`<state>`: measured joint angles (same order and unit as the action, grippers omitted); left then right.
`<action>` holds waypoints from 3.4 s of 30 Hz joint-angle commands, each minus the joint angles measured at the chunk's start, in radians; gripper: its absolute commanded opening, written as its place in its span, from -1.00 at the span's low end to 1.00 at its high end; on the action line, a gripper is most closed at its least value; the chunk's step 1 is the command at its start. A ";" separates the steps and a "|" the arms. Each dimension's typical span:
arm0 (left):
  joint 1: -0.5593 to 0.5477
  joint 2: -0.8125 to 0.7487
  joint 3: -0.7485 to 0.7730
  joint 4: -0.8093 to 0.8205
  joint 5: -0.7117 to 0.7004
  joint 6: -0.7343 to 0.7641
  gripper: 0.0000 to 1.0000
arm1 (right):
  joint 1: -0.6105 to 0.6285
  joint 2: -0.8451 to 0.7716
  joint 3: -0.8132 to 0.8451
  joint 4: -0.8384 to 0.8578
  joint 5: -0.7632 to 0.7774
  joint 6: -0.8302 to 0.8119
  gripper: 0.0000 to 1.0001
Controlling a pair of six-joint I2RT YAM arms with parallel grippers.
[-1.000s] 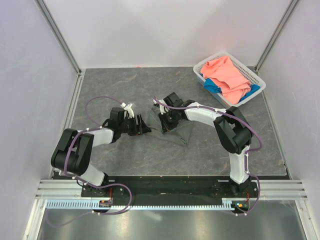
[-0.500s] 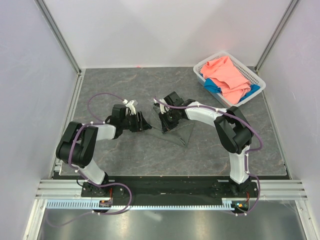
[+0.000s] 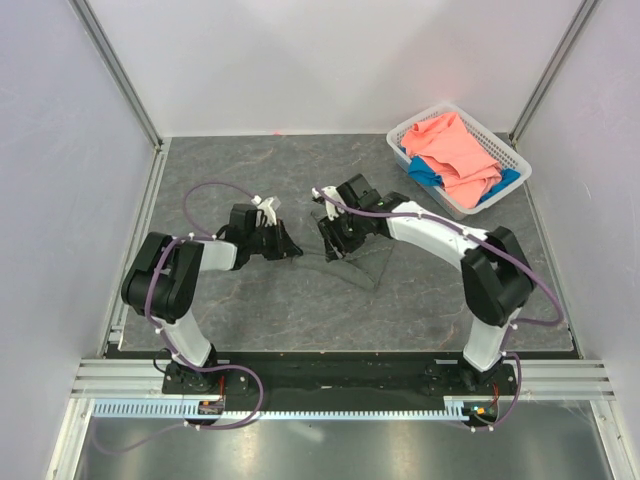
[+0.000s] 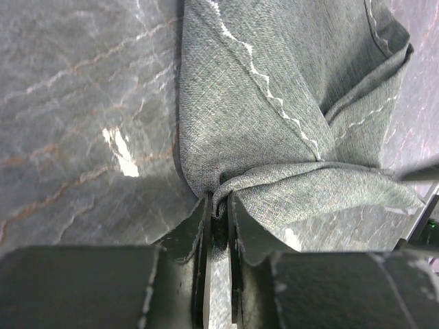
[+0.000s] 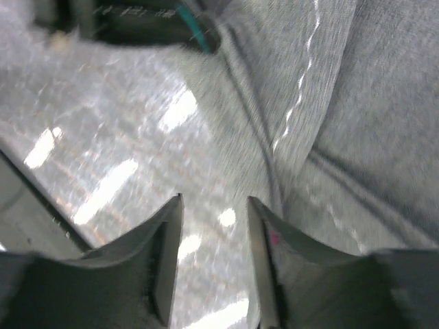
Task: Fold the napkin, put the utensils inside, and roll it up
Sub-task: Roll the napkin with the utensil
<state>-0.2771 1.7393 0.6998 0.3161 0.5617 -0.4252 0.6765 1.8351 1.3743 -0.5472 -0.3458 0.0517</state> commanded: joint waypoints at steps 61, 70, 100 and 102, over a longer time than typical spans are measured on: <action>-0.024 0.031 0.251 -0.549 0.018 0.011 -0.96 | 0.184 -0.071 -0.141 0.231 0.364 -0.263 0.45; -0.024 0.034 0.260 -0.566 0.029 0.014 -0.96 | 0.190 0.000 -0.141 0.260 0.237 -0.358 0.46; -0.011 -0.190 0.103 -0.436 -0.082 -0.060 0.11 | 0.106 0.122 -0.195 0.133 -0.054 -0.250 -0.38; -0.011 -0.234 0.044 -0.367 -0.057 -0.072 0.17 | 0.091 0.127 -0.195 0.132 -0.106 -0.245 -0.39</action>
<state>-0.2928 1.5837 0.8276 -0.1669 0.4995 -0.4484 0.7799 1.9221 1.2324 -0.3122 -0.3119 -0.2325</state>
